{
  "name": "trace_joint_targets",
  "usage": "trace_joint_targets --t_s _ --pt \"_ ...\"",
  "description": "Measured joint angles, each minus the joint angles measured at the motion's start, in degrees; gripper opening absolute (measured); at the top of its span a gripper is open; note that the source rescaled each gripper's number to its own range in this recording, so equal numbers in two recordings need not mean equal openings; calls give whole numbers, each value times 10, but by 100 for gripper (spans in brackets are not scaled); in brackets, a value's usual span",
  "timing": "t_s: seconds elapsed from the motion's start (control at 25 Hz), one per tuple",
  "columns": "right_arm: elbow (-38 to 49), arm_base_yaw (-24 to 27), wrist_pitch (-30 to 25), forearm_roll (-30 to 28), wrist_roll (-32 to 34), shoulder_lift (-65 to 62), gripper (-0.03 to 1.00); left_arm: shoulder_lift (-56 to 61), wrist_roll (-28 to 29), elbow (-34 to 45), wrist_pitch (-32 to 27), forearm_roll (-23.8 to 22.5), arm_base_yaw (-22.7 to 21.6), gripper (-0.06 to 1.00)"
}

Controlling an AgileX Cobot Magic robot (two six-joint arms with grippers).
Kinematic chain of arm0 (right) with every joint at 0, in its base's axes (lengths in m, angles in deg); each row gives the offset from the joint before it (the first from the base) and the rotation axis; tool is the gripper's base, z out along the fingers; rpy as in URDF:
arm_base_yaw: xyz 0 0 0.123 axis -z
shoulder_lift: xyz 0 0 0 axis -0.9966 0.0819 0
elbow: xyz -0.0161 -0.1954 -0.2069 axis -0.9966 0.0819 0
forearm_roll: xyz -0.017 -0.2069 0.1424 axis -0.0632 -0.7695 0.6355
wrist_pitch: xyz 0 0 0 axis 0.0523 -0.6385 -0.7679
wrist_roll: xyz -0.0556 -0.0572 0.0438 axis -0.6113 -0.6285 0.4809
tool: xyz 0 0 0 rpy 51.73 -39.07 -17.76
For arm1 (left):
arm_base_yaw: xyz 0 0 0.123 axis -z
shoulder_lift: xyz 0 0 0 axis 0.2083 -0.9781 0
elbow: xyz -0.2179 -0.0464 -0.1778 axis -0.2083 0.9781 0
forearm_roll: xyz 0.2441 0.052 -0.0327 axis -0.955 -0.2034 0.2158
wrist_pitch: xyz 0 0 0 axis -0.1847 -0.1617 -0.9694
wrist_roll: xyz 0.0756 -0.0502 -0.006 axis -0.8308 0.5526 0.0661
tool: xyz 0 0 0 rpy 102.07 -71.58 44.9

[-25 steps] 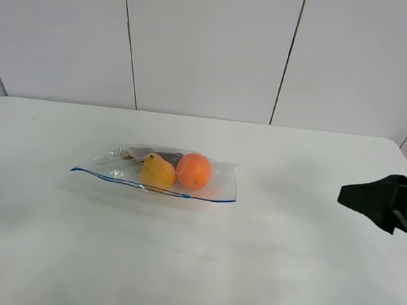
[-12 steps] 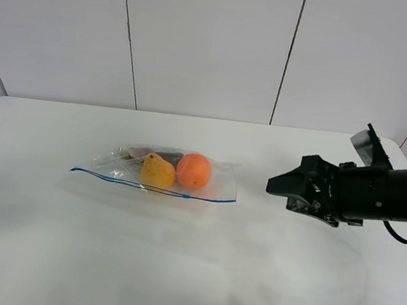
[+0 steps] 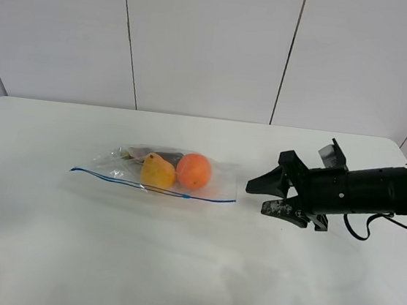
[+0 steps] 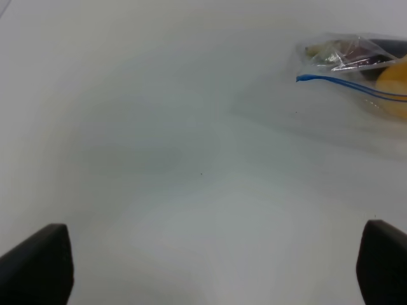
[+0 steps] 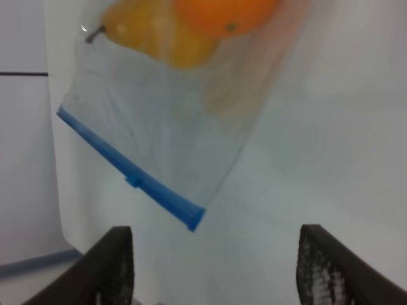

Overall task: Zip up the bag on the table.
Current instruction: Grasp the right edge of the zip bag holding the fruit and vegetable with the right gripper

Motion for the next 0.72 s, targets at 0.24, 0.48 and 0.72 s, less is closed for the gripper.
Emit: trace_joint_targets --t_s 0.24,0.48,0.72 --pt "-1 0 -34 44 -39 48 64 0 0 0 0 0 0 100" --pt "-32 -4 -63 60 -48 90 64 0 0 0 0 -1 0 100" --pt "-79 -59 -59 95 -43 123 64 0 0 0 0 -1 0 100"
